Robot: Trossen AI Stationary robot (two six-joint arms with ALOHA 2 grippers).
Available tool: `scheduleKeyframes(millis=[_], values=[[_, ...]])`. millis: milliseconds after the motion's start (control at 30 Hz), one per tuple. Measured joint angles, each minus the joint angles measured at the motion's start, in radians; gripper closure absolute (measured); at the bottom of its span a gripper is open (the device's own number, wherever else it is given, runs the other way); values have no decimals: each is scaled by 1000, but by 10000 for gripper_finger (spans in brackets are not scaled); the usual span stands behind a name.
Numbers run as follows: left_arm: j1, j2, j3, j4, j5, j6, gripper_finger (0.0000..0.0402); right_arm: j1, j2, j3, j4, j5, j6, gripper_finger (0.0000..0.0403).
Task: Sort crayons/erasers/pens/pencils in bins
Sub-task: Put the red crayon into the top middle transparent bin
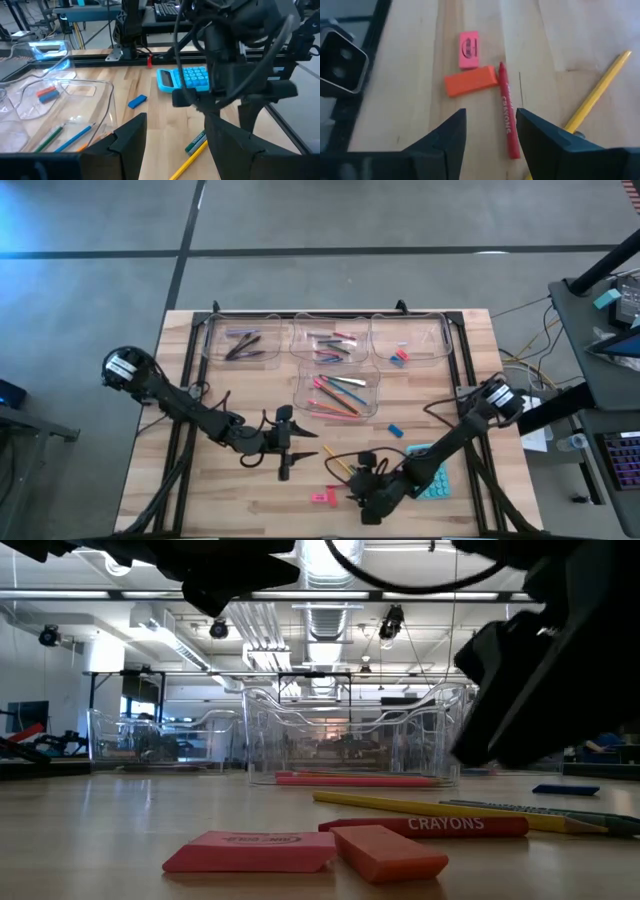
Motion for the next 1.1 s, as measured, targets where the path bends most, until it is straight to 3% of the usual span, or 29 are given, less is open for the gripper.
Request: scheduleKeyframes(millis=[400, 1100], values=[[0, 0, 0, -7, 0, 0, 216, -15, 52, -14, -3, -11, -23, 249], [1, 0, -2, -6, 0, 0, 217, -26, 103, -12, 7, -35, 24, 333]])
